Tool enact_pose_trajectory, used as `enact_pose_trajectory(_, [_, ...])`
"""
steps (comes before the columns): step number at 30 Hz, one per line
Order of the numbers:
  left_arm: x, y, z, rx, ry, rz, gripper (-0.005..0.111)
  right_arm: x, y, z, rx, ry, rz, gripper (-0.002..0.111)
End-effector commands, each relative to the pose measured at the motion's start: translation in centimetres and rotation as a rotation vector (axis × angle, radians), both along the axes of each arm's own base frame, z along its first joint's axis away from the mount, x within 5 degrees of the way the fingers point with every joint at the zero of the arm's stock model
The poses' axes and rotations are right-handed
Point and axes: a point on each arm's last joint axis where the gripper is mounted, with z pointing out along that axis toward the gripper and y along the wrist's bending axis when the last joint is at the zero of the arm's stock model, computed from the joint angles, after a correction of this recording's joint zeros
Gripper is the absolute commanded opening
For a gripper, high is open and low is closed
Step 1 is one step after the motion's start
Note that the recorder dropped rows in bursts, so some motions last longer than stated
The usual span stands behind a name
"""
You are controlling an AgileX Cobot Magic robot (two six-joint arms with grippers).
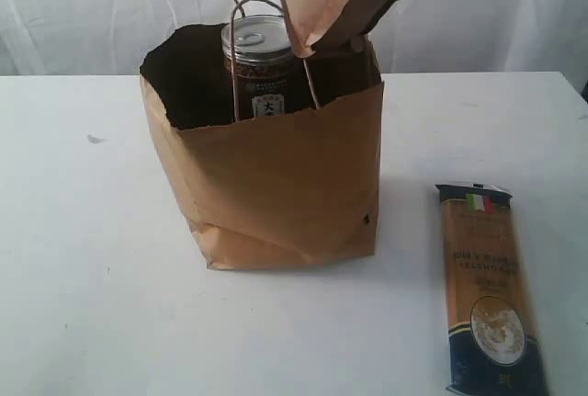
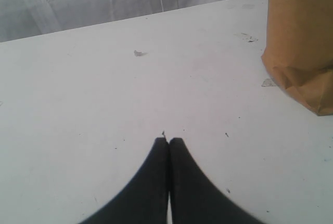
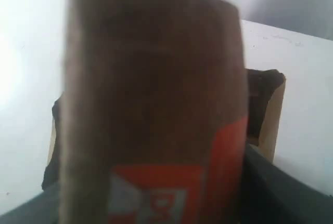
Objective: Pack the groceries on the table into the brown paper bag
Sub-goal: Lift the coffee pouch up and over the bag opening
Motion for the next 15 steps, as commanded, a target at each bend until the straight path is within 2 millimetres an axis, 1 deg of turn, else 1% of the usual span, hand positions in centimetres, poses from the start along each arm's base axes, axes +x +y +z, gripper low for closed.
enact_pose_trajectory(1, [0.0,0.0,-0.1,-0.003,-0.003,0.003,0.000,0.8,0.2,-0.1,0.013,-0.011,-0.007,0.000])
enact_pose_trajectory(7, [0.0,0.0,-0.1,-0.003,-0.003,0.003,0.000,1.5,0.2,-0.7,-0.011,0.000,-0.008,0.000])
enact_pose_trajectory(15, [0.0,0.0,-0.1,-0.003,-0.003,0.003,0.000,1.6,0.2,-1.4,-0.065,0.027,0.001,0.000])
